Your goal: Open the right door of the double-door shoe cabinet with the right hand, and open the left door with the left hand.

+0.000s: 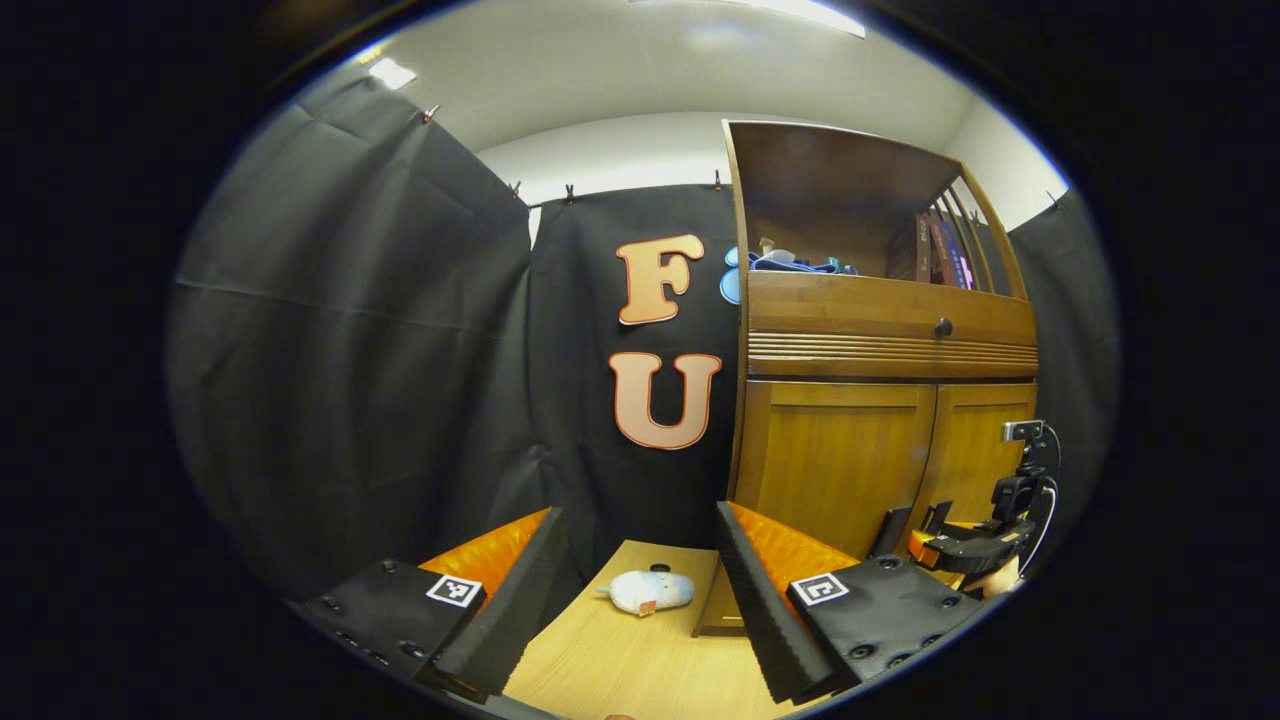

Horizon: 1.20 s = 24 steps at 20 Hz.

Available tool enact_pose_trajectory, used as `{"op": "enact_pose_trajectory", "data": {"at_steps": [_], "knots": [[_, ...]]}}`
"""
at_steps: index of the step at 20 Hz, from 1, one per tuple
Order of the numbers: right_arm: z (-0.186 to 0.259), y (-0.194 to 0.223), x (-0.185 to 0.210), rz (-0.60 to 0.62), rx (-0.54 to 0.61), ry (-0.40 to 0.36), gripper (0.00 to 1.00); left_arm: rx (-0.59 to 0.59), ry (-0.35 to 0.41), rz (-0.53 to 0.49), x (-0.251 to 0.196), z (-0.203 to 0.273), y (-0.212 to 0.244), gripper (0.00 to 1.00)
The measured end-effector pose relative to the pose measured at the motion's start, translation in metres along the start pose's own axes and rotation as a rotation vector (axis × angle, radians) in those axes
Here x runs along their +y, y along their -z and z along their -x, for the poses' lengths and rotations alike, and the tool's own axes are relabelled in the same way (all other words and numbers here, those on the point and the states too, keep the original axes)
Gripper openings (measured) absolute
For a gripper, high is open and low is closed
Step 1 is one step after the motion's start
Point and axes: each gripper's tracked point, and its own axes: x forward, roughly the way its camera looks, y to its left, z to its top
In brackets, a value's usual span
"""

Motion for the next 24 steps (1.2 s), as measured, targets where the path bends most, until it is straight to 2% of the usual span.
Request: {"op": "enact_pose_trajectory", "data": {"at_steps": [1, 2, 3, 4, 5, 6, 7, 9, 10, 17, 18, 19, 20, 22, 24], "knots": [[-0.004, 0.001, 0.000, -0.003, 0.004, 0.002, 0.73, 0.003, -0.007, -0.002, 0.001, 0.000, 0.001, 0.99], [-0.007, 0.003, 0.001, -0.011, 0.007, -0.001, 0.71, 0.005, -0.013, -0.004, 0.003, 0.001, 0.002, 0.94], [-0.008, 0.002, 0.001, -0.017, 0.005, -0.003, 0.70, 0.007, -0.017, -0.007, 0.006, 0.003, 0.002, 0.99], [-0.009, 0.002, 0.000, -0.023, 0.000, -0.002, 0.61, 0.008, -0.021, -0.010, 0.007, 0.004, 0.003, 0.94], [-0.010, 0.002, -0.001, -0.026, -0.001, 0.000, 0.65, 0.009, -0.024, -0.010, 0.007, 0.003, 0.004, 0.96], [-0.010, 0.002, -0.001, -0.031, 0.002, -0.003, 0.60, 0.009, -0.025, -0.010, 0.006, 0.003, 0.004, 0.99], [-0.011, 0.002, 0.001, -0.038, 0.005, -0.014, 0.56, 0.008, -0.025, -0.009, 0.007, 0.005, 0.003, 0.96], [-0.009, 0.003, 0.000, -0.032, 0.006, -0.011, 0.39, 0.005, -0.024, -0.007, 0.007, 0.007, 0.002, 0.94], [-0.008, 0.004, 0.000, -0.031, 0.008, -0.016, 0.36, 0.004, -0.023, -0.007, 0.006, 0.008, 0.002, 0.94], [0.031, 0.010, -0.004, -0.034, -0.004, -0.062, 0.31, -0.004, -0.008, 0.008, 0.000, 0.022, -0.002, 0.94], [0.039, 0.011, -0.006, -0.038, -0.008, -0.064, 0.26, -0.007, -0.004, 0.011, -0.001, 0.025, -0.004, 0.96], [0.048, 0.013, -0.009, -0.038, -0.009, -0.065, 0.31, -0.011, 0.000, 0.012, -0.001, 0.028, -0.005, 0.95], [0.055, 0.014, -0.011, -0.037, -0.010, -0.066, 0.31, -0.014, 0.003, 0.011, -0.002, 0.030, -0.007, 0.94], [0.069, 0.016, -0.017, -0.039, -0.006, -0.066, 0.31, -0.017, 0.011, 0.013, -0.005, 0.034, -0.009, 0.99], [0.083, 0.018, -0.022, -0.043, -0.004, -0.064, 0.31, -0.018, 0.020, 0.016, -0.008, 0.039, -0.009, 0.94]]}}
